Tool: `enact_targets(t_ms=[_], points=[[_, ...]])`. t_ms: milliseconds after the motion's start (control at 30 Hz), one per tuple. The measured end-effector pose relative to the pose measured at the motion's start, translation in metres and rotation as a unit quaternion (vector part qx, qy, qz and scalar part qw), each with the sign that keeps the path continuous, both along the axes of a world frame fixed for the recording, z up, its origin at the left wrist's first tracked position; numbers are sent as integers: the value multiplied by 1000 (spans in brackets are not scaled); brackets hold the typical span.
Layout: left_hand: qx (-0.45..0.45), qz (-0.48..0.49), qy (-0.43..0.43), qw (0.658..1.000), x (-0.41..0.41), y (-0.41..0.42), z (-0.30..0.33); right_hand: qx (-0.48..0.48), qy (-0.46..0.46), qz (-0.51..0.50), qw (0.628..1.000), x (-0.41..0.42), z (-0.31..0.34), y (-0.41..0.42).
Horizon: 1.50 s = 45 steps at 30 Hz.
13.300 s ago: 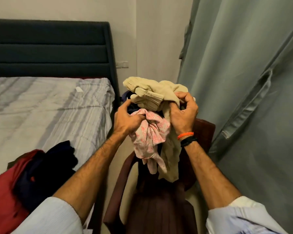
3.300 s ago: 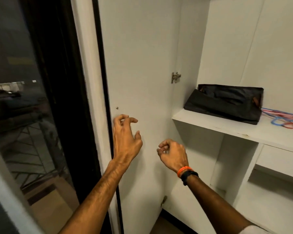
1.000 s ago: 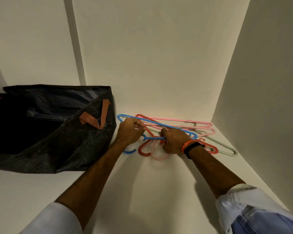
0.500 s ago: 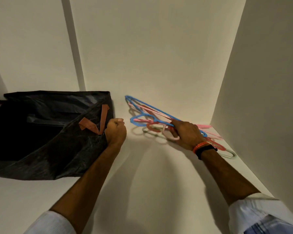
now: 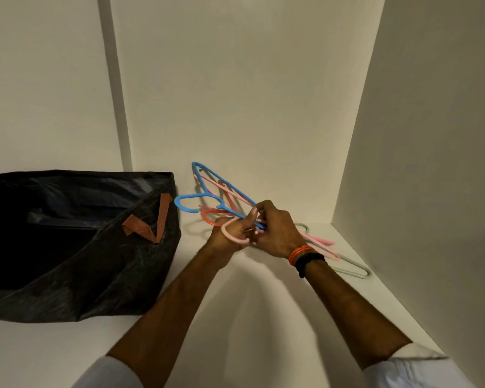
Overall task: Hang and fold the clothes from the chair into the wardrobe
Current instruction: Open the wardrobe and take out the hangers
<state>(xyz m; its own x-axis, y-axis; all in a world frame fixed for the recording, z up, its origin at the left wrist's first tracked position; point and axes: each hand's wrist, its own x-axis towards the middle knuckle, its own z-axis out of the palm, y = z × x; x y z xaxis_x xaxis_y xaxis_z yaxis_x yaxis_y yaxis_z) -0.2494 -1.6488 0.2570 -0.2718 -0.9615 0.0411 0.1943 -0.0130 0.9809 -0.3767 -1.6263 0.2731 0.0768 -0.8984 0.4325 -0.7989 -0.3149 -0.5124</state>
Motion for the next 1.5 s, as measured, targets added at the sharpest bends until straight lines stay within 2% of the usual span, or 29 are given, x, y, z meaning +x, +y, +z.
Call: enact_targets(t_ms=[100,200,333,433,467,567,633,700,800,900,1100,1167,1433,1500], points=[[64,-22,80,994,0,-2,4,38,0,39,999,4,5,5],[61,-4,80,995,1,-4,4,63,16,57,996,4,9,8],[56,8,97,994,6,-4,1,30,-11,71,997,1,6,10],[58,47,95,993,12,-7,-1,0,45,51,998,-1,-1,3],[55,64,91,992,14,-7,0,-18,36,34,999,-3,-3,0],[64,84,140,984,19,-2,4,-70,-116,-34,990,-13,-2,-7],[57,83,175,979,26,0,6,-49,-152,-82,984,-27,-6,-14],[41,88,195,976,36,-1,9,5,-115,-106,988,-42,-12,-23],[28,129,188,973,52,-6,13,83,7,-102,991,-61,-32,-36],[25,130,229,964,61,-5,24,133,116,-84,981,-67,-51,-42],[-11,172,170,970,63,6,51,134,120,-70,981,-64,-69,-47],[4,182,158,970,66,4,55,119,123,-71,983,-65,-70,-48],[70,220,125,965,75,-1,47,107,255,-136,952,-60,-70,-45],[82,219,127,964,76,-2,46,105,237,-138,956,-61,-66,-44]])
